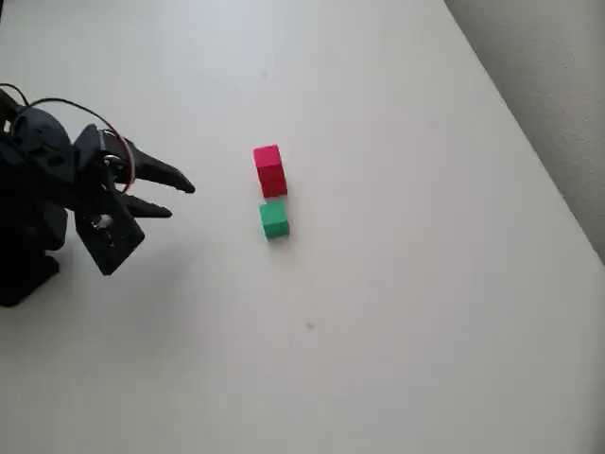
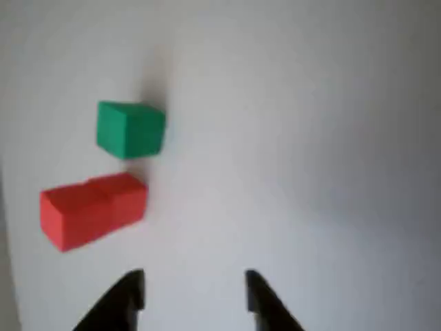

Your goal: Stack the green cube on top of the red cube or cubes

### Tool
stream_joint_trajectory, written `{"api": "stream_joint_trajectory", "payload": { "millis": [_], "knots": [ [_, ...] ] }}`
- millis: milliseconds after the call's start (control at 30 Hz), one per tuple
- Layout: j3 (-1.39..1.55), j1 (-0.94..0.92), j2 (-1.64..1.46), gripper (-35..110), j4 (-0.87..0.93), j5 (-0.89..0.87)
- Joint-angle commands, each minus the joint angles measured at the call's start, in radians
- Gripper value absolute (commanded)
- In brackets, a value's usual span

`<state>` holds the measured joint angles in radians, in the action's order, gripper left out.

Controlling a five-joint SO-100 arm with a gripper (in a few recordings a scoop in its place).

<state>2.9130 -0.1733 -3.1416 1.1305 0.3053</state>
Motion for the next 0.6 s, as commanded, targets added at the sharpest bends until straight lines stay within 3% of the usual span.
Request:
{"api": "stream_joint_trajectory", "payload": {
  "millis": [0,567],
  "knots": [
    [-0.213,-0.035,0.35,19,-0.153,-0.035],
    [-0.793,-0.067,1.169,23,-0.141,-0.141]
  ]
}}
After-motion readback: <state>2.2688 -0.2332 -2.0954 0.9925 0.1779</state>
